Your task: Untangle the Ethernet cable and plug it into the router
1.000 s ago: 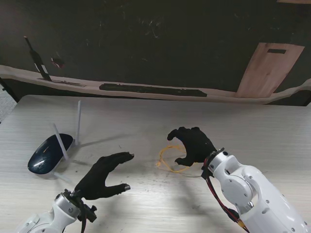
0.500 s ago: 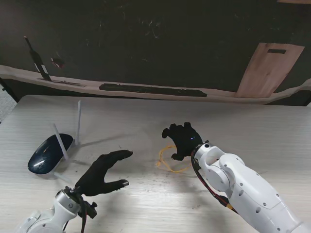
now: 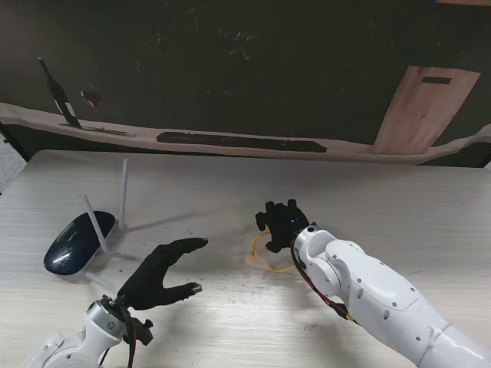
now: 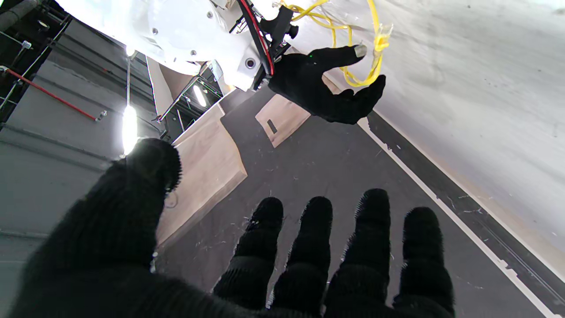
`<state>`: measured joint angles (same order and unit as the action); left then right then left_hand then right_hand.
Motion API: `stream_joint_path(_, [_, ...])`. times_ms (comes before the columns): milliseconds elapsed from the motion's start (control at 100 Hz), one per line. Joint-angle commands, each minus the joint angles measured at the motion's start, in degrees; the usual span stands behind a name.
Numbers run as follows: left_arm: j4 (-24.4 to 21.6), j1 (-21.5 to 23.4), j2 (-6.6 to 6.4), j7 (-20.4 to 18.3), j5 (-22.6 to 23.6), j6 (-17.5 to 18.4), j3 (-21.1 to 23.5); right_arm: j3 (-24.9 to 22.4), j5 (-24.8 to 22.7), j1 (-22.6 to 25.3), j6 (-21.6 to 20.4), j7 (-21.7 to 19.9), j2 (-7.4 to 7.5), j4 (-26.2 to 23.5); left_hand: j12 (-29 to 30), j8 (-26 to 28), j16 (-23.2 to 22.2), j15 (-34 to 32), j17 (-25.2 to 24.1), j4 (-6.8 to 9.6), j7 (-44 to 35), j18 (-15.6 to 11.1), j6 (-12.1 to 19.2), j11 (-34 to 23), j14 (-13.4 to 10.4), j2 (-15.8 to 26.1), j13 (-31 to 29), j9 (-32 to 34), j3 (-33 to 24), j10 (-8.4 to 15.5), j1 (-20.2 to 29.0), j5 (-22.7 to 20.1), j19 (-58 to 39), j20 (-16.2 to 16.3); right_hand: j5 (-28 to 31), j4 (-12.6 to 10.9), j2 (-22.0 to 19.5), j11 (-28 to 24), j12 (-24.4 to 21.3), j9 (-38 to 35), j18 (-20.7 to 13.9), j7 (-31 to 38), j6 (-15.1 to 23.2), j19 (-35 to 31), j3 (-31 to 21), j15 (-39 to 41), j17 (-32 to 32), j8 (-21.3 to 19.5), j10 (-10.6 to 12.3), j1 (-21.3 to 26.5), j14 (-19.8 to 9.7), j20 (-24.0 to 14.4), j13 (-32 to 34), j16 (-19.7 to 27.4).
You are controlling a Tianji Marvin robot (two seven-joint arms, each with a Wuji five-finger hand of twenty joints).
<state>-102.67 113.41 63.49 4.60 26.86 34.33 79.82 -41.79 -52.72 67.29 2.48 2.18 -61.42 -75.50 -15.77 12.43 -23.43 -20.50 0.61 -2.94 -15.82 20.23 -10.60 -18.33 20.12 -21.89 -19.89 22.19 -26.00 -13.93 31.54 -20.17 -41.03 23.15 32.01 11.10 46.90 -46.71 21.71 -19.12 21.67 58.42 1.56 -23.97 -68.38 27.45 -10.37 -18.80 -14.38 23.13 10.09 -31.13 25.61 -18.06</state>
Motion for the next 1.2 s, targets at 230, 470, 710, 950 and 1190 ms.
stream_joint_path(230, [0.2, 0.1, 0.03, -1.4, -0.9, -0.3, -0.4, -4.9, 5.4, 3.3, -0.5, -8.7, 0.15, -3.9, -0.9, -0.4, -0.9, -0.9, 0.0, 1.42, 0.0, -0.7, -0.2, -0.7, 0.5, 1.5, -0.6, 0.9, 1.9, -0.3, 0.6, -0.8, -1.5, 0.8, 12.6, 6.2, -9.7, -0.4, 1.1, -18.6, -2.4, 16.6, 2.4, 0.4, 2.9, 1.4, -2.8, -1.2, 0.2, 13.1, 0.9, 3.3, 6.0, -0.8])
stream_joint_path(470, [0.2, -0.2, 0.00, -1.6, -1.2, -1.3, -0.9, -14.3, 14.7, 7.9, -1.9, -15.3, 0.39, -13.0, -0.9, -0.5, -0.9, -1.0, -0.1, 1.47, 0.2, -0.7, -0.3, -0.8, 0.6, 1.6, -0.6, 1.0, 2.0, -0.3, 0.7, -0.9, -1.5, 0.7, 10.1, 4.7, -18.1, -1.1, 0.7, -36.8, 3.0, 15.1, 0.1, -5.8, 9.7, 4.5, -12.6, -4.9, -3.3, 14.9, 8.5, 5.2, 26.1, -0.4])
stream_joint_path(710, [-0.2, -0.5, -0.24, -2.6, -1.2, -2.6, -1.5, -19.4, 22.9, 11.0, -2.7, -14.5, -0.50, -20.3, -0.9, -0.4, -0.8, -0.8, -0.1, 1.53, 0.1, -0.8, -0.2, -0.6, 0.4, 1.8, -0.2, 0.6, 2.0, -0.3, 0.9, -0.9, -1.6, 0.6, 9.7, 4.2, -19.3, -8.3, 1.9, -48.8, 12.2, 15.2, -2.1, -22.0, 11.7, 16.0, -23.5, -3.2, -5.3, 15.4, 13.2, 8.8, 39.6, -0.2])
stream_joint_path(950, [0.0, -0.8, 0.10, -1.2, -0.9, -4.7, -2.3, -21.5, 33.6, 15.3, -1.7, -9.4, -2.43, -26.3, -0.6, -0.4, -0.1, 0.9, -2.8, 1.58, 0.2, -2.1, -0.3, 0.2, -0.5, 1.7, 3.2, -2.9, 1.7, -0.5, 1.1, 0.1, 0.7, -0.3, 10.7, 4.1, -17.4, -14.5, 4.6, -50.7, 15.7, 15.1, -4.2, -41.5, 10.5, 25.8, -22.5, -2.1, -6.6, 16.5, 15.5, 10.5, 43.2, -2.0])
stream_joint_path(1190, [-0.1, -0.7, 0.89, 1.8, -1.4, -6.0, -3.1, -22.2, 40.5, 20.6, -3.3, -5.8, -3.53, -31.7, -0.3, -0.7, 0.3, 1.7, -3.4, 1.66, 0.8, -2.5, -1.2, 0.4, -0.9, 1.7, 5.1, -5.2, 1.2, -0.8, 1.3, 1.5, 2.6, -0.8, 11.1, 4.1, -16.6, -18.4, 6.0, -51.5, 17.5, 14.9, -3.7, -49.6, 9.8, 32.4, -24.7, -1.9, -6.8, 16.5, 16.6, 9.4, 44.1, -3.6])
